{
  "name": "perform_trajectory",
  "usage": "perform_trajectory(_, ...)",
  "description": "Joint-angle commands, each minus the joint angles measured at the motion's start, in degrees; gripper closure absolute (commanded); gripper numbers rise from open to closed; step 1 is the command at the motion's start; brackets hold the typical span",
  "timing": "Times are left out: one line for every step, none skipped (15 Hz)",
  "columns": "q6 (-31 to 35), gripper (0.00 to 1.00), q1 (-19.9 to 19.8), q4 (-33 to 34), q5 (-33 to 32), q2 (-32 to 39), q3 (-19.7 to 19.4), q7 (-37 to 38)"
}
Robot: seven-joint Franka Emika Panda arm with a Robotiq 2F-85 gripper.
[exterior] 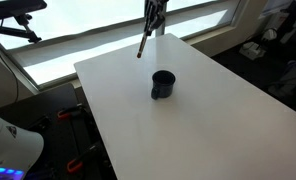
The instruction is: Remove the marker from the cup and put it on the table
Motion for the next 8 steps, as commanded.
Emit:
perform_trajectory(-8.7, 0.95, -0.7, 4.8, 4.8, 5.9, 1.1, -1.0)
perform_trajectory(-10.7, 0.95, -0.7, 5.7, 5.3, 7.5, 1.1, -0.6)
perform_trajectory(-12.6, 0.95, -0.7, 6.6, 5.6, 9.2, 1.0, -0.2)
perform_trajectory(-14.1, 0.95, -0.7, 7.5, 5.5, 11.1, 0.7, 0.4)
perform_trajectory(-15.3, 0.95, -0.7, 8.4, 5.3, 12.7, 0.6, 0.9)
perform_trajectory(-16.3, 0.95, -0.6, 9.3, 4.6, 14.5, 0.3, 1.4)
perform_trajectory(-17.1, 0.95, -0.6, 10.2, 4.1, 16.1, 0.1, 1.5)
perform_trajectory(-17.5, 0.95, -0.4, 11.0, 3.2, 17.7, -0.2, 1.7)
